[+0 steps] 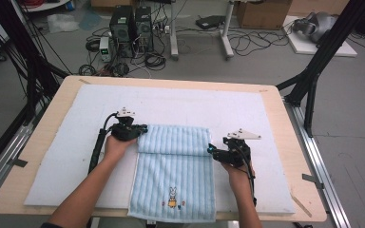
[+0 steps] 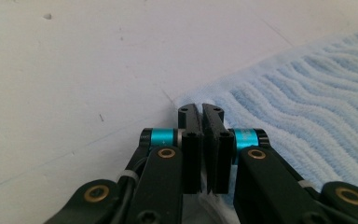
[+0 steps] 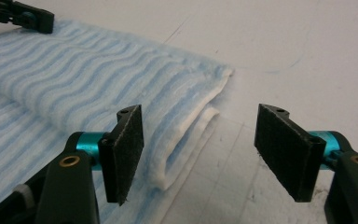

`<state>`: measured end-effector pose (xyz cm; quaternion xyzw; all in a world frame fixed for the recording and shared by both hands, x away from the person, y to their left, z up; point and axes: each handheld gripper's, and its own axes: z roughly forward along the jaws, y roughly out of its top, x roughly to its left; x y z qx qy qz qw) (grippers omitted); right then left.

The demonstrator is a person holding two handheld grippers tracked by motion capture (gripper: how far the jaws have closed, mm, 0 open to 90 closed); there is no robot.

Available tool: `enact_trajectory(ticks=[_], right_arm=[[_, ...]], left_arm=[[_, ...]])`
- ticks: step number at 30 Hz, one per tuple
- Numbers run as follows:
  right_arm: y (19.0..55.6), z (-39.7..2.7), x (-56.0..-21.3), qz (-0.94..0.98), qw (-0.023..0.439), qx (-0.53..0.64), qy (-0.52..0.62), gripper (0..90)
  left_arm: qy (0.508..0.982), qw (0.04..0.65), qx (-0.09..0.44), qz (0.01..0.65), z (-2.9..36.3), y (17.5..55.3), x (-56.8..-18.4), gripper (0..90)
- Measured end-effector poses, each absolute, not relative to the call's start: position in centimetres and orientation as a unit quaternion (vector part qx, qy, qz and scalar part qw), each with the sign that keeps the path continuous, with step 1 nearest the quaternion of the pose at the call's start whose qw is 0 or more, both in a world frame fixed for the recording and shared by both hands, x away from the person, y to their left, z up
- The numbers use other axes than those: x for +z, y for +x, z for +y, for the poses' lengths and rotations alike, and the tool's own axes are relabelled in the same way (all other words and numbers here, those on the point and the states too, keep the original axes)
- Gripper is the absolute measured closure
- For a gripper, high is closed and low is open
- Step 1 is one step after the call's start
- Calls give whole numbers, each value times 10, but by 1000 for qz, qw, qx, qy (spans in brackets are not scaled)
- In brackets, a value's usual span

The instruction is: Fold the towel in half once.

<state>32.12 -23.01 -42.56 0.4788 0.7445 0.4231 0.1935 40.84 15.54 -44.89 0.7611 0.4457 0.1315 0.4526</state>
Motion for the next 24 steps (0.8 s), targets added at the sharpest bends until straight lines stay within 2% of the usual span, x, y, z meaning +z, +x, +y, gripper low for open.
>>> enact_trajectory(ticks=[8,18,22,24], right_arm=[[357,-225,-416,748,185,407,491,297],[406,-191,-430,770,160,347,512,330],[413,-186,-437,777,154,317,522,418],[413,-184,-437,780,168,310,517,476]], left_arm=[[740,490,125,444,162,404,-437,862],[734,507,114,438,165,401,-436,862],[736,508,114,433,165,400,-435,862],[736,510,113,431,165,400,-434,862]])
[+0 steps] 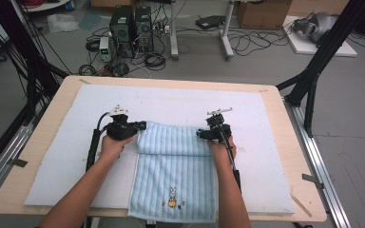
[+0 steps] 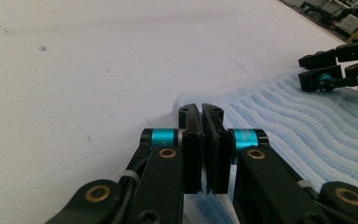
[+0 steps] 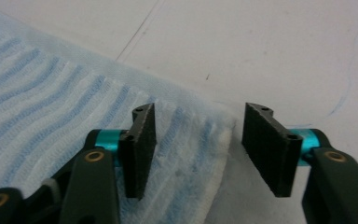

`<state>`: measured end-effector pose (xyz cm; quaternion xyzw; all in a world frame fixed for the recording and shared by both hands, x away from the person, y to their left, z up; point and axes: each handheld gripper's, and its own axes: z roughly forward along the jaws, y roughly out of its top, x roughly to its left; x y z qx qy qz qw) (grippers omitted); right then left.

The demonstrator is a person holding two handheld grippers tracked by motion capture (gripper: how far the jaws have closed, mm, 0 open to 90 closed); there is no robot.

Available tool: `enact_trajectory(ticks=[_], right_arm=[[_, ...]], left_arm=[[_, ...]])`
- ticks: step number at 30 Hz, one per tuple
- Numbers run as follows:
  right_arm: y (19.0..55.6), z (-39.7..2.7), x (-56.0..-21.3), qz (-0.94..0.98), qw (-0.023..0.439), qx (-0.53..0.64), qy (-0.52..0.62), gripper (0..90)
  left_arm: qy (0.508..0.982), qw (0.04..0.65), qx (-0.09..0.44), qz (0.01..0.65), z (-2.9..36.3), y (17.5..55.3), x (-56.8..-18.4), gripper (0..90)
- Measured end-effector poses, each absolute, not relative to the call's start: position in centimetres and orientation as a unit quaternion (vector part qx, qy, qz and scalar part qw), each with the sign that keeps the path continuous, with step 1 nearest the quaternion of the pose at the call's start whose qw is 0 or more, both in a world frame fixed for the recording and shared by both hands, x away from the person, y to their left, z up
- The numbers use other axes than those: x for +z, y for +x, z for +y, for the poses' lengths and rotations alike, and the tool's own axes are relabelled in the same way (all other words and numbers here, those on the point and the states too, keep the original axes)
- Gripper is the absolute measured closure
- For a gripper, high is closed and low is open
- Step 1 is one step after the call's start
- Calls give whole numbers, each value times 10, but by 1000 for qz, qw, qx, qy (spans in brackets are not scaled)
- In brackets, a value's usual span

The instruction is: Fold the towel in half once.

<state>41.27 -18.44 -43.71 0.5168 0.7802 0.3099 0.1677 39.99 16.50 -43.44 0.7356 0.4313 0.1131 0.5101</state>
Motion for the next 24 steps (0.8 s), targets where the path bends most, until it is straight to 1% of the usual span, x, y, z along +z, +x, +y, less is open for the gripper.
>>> enact_trajectory(ticks=[2,3,5,9,11,16,20,24], right_arm=[[411,-184,-436,784,173,305,513,615],[411,-184,-436,786,168,309,509,723],[409,-183,-434,794,173,306,496,776],[402,-187,-430,785,174,341,487,801],[396,-191,-425,782,174,356,482,803],[373,-204,-411,762,179,409,468,803],[351,-212,-407,758,167,438,453,804],[329,-220,-409,749,142,474,441,805]], left_arm=[[736,511,111,431,165,400,-435,862],[735,512,111,430,165,400,-434,862],[735,516,109,427,166,398,-432,862],[731,530,106,416,167,391,-424,863],[720,546,106,415,169,384,-422,862],[709,568,83,409,173,370,-422,863],[716,566,78,402,176,359,-424,863],[720,565,69,397,181,343,-427,862]])
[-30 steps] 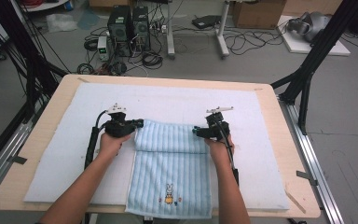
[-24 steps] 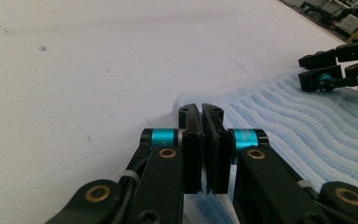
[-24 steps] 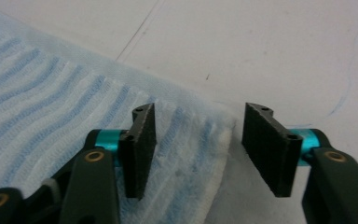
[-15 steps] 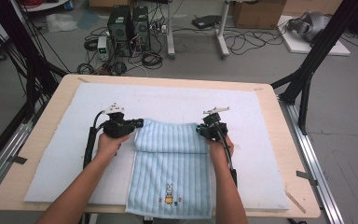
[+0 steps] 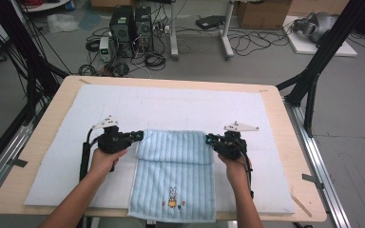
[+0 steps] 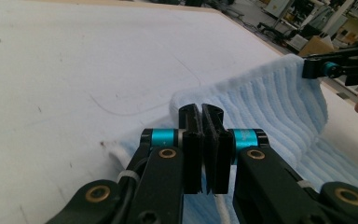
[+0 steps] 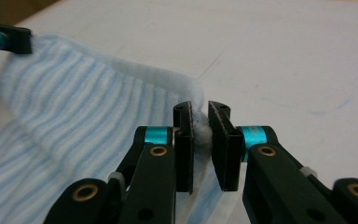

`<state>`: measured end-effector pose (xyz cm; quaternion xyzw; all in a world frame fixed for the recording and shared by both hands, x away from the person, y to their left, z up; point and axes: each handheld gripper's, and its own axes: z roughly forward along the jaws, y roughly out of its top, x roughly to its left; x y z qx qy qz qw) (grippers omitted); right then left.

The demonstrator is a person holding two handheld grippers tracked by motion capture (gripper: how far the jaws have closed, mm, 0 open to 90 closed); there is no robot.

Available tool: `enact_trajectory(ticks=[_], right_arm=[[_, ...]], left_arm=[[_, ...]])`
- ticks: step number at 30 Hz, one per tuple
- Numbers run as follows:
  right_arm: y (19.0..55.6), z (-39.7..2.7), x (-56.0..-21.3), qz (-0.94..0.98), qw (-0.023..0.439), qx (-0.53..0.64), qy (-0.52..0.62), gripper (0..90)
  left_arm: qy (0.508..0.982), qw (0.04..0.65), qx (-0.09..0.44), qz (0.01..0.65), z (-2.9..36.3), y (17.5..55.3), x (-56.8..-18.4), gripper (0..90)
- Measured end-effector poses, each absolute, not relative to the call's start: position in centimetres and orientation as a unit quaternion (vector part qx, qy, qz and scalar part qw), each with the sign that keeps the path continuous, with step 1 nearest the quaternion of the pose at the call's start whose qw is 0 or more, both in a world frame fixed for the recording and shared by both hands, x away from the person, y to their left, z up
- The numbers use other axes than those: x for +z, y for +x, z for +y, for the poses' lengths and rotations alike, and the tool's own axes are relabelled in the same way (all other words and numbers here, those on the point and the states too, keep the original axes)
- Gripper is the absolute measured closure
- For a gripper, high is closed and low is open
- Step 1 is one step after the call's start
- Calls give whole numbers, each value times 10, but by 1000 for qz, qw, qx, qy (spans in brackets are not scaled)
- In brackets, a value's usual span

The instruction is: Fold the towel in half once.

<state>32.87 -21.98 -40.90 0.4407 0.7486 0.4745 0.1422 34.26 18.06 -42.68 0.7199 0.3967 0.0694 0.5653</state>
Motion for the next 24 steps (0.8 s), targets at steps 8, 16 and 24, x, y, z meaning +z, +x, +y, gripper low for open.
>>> enact_trajectory(ticks=[8,16,24], right_arm=[[291,-227,-417,753,129,483,427,806],[262,-233,-426,767,125,469,420,807],[245,-235,-430,784,120,444,417,809]], left_arm=[[727,565,48,387,186,314,-435,862],[757,543,57,358,186,293,-438,860],[772,530,39,348,185,280,-446,856]])
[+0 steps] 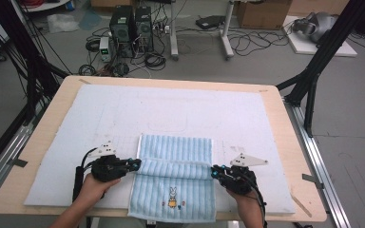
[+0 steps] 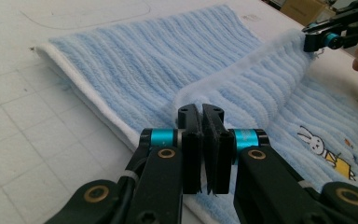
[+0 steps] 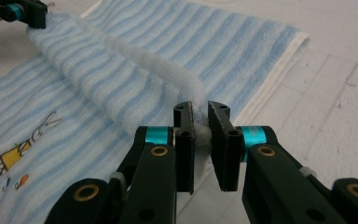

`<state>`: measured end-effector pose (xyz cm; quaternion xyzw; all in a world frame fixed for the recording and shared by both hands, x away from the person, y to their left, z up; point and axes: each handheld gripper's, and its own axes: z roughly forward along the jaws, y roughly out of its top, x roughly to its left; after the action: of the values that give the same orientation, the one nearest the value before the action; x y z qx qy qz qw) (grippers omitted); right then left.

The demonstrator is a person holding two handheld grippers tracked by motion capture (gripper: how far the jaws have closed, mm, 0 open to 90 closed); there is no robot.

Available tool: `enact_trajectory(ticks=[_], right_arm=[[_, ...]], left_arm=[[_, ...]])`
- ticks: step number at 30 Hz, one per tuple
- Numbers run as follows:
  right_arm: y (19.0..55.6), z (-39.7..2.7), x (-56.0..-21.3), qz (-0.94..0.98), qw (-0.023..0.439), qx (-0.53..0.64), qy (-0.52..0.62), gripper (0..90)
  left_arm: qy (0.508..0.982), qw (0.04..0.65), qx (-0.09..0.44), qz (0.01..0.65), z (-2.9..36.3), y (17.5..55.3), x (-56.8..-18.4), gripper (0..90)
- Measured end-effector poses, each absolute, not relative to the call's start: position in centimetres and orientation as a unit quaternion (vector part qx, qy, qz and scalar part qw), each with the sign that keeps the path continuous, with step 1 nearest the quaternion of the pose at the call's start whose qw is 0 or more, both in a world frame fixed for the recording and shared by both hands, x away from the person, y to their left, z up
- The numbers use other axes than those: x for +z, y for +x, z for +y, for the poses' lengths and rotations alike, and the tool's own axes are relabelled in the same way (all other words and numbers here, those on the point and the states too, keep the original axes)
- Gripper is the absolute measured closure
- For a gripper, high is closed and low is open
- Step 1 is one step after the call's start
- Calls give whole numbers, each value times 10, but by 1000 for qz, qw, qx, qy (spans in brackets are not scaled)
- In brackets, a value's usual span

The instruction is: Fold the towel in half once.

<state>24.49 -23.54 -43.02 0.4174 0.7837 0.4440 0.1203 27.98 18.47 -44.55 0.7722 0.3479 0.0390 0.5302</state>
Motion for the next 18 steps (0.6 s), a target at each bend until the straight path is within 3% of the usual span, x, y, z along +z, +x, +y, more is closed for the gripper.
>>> enact_trajectory(ticks=[3,5,8,14,18], right_arm=[[238,-237,-431,786,115,441,417,808],[235,-237,-430,790,118,439,412,786],[235,-238,-423,773,128,458,420,676],[251,-244,-410,731,156,489,449,549],[266,-243,-410,725,165,490,456,522]], left_arm=[[769,533,46,349,187,278,-443,800],[763,535,61,357,189,280,-440,648],[748,547,83,366,193,287,-435,520],[718,568,97,391,204,308,-424,502],[707,572,101,404,207,320,-420,501]])
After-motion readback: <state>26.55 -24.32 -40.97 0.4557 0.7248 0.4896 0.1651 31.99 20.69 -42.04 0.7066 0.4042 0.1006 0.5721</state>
